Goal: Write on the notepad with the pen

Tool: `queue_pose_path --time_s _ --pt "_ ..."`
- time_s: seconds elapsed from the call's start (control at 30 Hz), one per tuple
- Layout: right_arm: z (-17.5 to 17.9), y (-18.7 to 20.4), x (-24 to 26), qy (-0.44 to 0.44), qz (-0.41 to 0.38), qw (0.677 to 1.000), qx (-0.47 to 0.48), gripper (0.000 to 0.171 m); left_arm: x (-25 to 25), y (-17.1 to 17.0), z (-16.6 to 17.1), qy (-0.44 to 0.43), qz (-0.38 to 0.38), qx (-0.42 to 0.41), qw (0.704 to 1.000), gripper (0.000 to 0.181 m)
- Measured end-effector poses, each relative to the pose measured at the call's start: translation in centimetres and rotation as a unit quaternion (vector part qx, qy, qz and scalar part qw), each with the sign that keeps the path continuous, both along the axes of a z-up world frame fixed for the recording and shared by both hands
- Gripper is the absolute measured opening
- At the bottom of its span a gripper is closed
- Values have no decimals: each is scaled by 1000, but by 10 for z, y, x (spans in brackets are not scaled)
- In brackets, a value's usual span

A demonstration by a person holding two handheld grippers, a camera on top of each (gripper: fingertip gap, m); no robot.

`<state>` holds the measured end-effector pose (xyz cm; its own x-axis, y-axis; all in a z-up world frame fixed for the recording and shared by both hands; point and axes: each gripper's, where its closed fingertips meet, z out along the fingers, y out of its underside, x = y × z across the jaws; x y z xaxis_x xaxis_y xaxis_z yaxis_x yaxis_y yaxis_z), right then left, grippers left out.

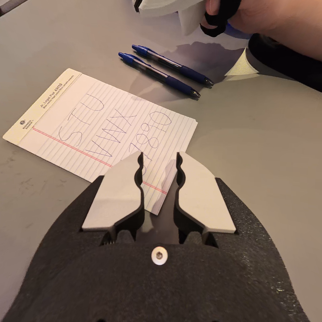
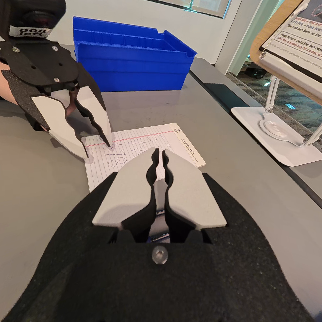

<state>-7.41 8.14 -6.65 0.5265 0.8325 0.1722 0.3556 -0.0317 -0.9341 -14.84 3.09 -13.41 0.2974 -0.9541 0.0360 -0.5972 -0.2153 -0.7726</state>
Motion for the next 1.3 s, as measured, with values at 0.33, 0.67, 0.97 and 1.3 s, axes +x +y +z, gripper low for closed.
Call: queue_pose_path --time_s 0.33,0.67,0.97,1.3 --pt "0 0 1 -4 -2 1000 5 3 -3 0 -10 26 -9 -19 999 35" --pt "-1 0 1 -9 -2 1000 6 3 -4 1 -13 13 -7 -38 999 31" --pt "-2 0 0 -17 -1 1000 5 3 -9 -3 -13 15 -9 -44 999 32" --pt "-4 -1 0 -24 0 1000 6 3 -15 -8 -11 18 -10 -49 999 32"
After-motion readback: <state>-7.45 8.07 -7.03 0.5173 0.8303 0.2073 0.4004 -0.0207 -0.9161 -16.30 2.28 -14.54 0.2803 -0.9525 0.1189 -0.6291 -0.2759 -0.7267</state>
